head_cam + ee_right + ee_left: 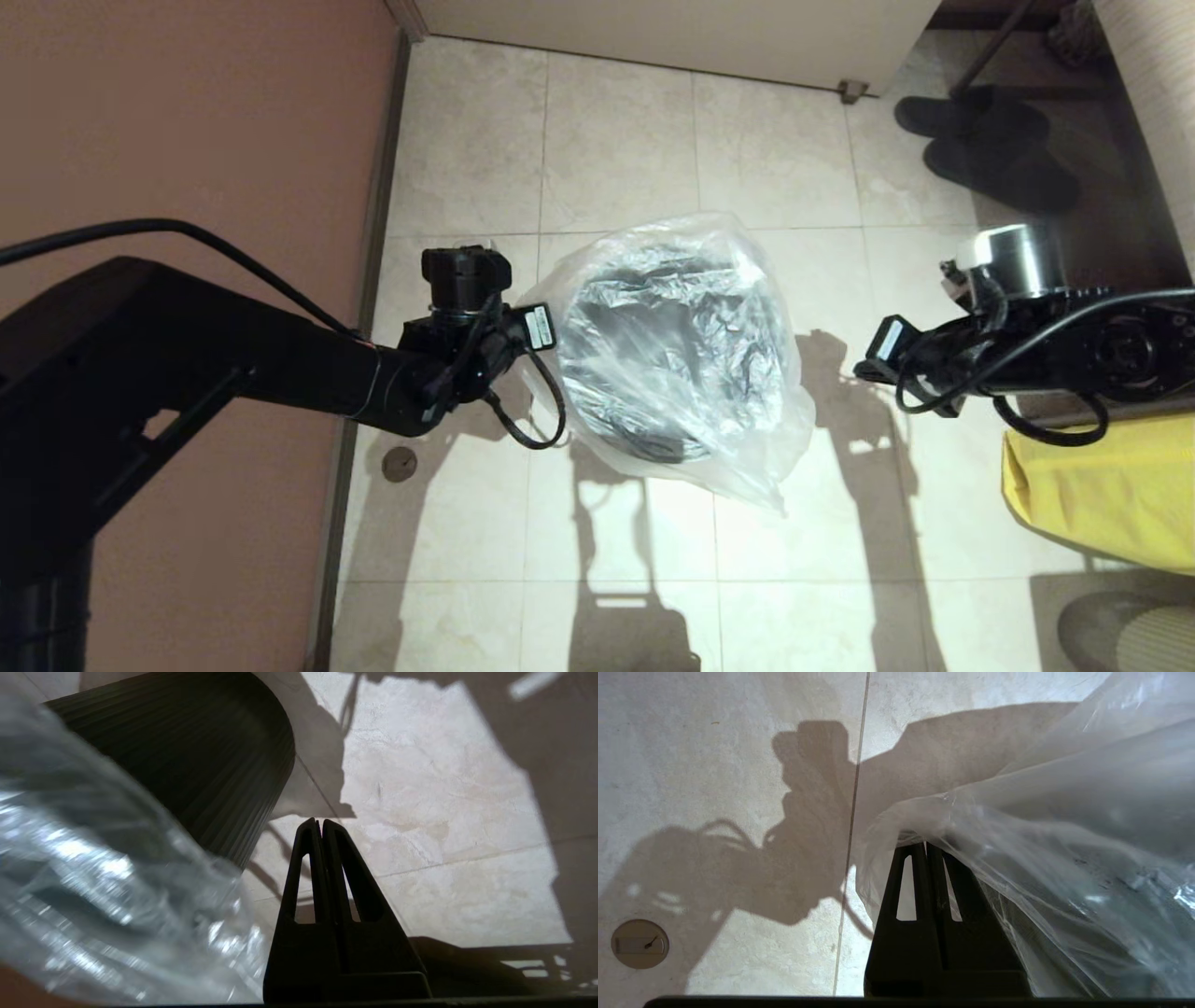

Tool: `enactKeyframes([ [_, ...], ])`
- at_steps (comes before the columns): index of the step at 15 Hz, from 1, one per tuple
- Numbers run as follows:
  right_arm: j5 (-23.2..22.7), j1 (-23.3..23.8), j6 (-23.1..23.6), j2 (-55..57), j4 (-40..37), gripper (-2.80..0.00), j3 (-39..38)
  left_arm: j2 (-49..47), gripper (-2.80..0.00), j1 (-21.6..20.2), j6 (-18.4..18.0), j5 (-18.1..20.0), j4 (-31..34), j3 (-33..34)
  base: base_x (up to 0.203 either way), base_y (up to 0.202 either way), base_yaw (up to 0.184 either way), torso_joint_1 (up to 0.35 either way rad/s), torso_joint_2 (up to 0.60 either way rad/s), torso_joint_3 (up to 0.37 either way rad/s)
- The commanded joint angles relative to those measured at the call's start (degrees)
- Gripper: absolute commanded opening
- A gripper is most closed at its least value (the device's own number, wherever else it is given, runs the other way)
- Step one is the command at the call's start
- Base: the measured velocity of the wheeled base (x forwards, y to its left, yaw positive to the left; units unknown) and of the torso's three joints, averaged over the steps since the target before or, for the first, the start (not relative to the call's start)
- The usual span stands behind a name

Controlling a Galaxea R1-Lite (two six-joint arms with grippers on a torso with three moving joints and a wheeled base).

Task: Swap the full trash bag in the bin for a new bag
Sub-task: Put the new garbage bag on the trash can

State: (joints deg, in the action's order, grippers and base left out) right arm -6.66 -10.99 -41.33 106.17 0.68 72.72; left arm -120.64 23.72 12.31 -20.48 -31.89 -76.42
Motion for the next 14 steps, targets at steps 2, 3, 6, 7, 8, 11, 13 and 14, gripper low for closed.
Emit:
enactKeyframes([
  [2, -2.62, -5.59, -1.68, -11.19, -8.89, -2.8, -0.46, 2.28, -2.8, 0.22, 0.24, -0.04, -0.4, 2.05, 0.0, 0.0, 0.0, 0.0, 0.0, 0.0],
  [3, -2.81, -9.04, -1.72, -12.42, -10.48, -2.8, -0.61, 2.42, -2.8, 0.44, 0.73, -0.01, -0.45, 2.5, 0.0, 0.0, 0.0, 0.0, 0.0, 0.0],
  [6, -2.46, -22.52, 1.84, -15.24, -15.46, -2.8, -1.54, 2.83, -2.8, 1.09, 1.4, 0.03, -0.37, 2.94, 0.0, 0.0, 0.0, 0.0, 0.0, 0.0],
  [7, -0.95, -26.6, 5.38, -15.35, -17.16, -2.8, -2.88, 2.78, -2.8, 1.41, 1.4, 0.0, -0.37, 3.03, 0.0, 0.0, 0.0, 0.0, 0.0, 0.0],
  [8, 2.18, -30.42, 8.89, -14.63, -17.54, -2.8, -4.54, 2.77, -2.8, 1.83, 1.49, 0.0, -0.37, 3.03, 0.0, 0.0, 0.0, 0.0, 0.0, 0.0],
  [11, 5.98, -35.76, 12.66, -9.89, -11.6, -2.8, -6.4, 2.78, -2.8, 2.73, 1.49, 0.0, -0.19, 2.76, 0.0, 0.0, 0.0, 0.0, 0.0, 0.0],
  [13, 7.74, -37.37, 15.13, -7.29, -8.18, -2.8, -7.86, 2.61, -2.8, 3.15, 1.49, 0.0, -0.17, 2.68, 0.0, 0.0, 0.0, 0.0, 0.0, 0.0],
  [14, 8.81, -37.67, 15.9, -5.54, -3.87, -2.8, -8.87, 2.69, -2.8, 3.17, 1.49, -0.09, -0.19, 2.68, 0.0, 0.0, 0.0, 0.0, 0.0, 0.0],
])
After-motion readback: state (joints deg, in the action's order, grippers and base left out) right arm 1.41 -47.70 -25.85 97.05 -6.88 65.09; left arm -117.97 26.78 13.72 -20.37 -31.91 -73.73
